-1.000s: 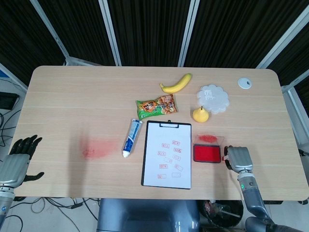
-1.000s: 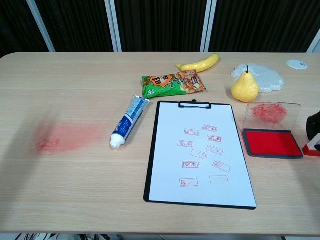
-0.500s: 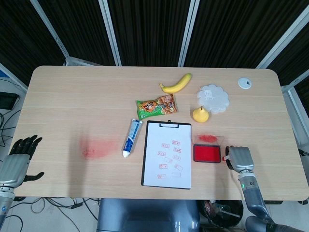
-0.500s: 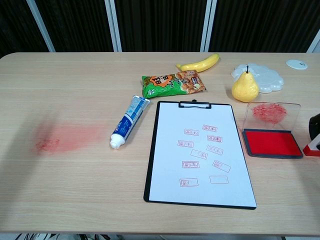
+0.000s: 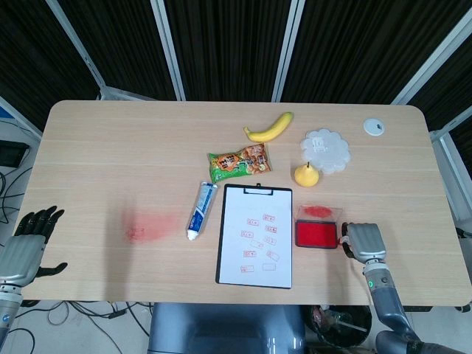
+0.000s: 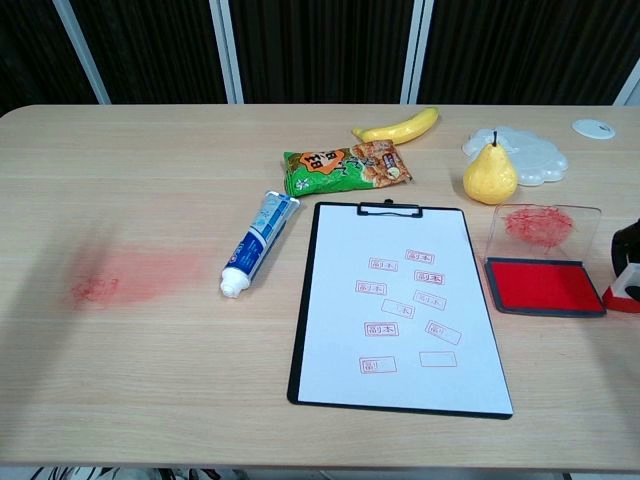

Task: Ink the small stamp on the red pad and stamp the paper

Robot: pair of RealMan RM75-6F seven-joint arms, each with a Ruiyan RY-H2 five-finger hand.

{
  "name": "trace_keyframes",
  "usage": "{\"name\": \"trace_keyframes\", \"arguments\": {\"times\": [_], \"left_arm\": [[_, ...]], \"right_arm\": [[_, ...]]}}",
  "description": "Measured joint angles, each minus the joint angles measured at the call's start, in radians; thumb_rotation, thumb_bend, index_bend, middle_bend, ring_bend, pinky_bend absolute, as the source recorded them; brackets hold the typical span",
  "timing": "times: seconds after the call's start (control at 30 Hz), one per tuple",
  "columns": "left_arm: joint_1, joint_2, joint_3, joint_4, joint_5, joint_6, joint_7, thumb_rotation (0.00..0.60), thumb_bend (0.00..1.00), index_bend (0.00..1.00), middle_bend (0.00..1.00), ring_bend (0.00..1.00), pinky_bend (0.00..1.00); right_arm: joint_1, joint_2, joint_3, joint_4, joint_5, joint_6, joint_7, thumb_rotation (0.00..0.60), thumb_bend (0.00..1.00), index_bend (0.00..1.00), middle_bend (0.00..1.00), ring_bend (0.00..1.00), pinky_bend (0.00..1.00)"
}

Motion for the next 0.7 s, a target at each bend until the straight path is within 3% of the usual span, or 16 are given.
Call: {"name": "trace_keyframes", "arguments": {"times": [0.43,0.7], "left_arm": [[-0.002,0.002,-0.001,0.001,0.0,-0.003,-0.006,0.6,0.02,0.0,0.0,0.0,0.0],[-0.004,0.005,0.0,0.001,-0.001,-0.009,-0.013,0.6,0.02,0.0,0.0,0.0,0.0]], "right_arm": [[0.004,0.027,-0.01,-0.037,-0.186,0.019,0.217,0.6,0.81,0.88,0.81,0.86,0.89],[0.025,-0.022,0.0,-0.025,-0.249,0.046,0.248,0.6,0.81,0.91,0.85,0.87,0.89]]}}
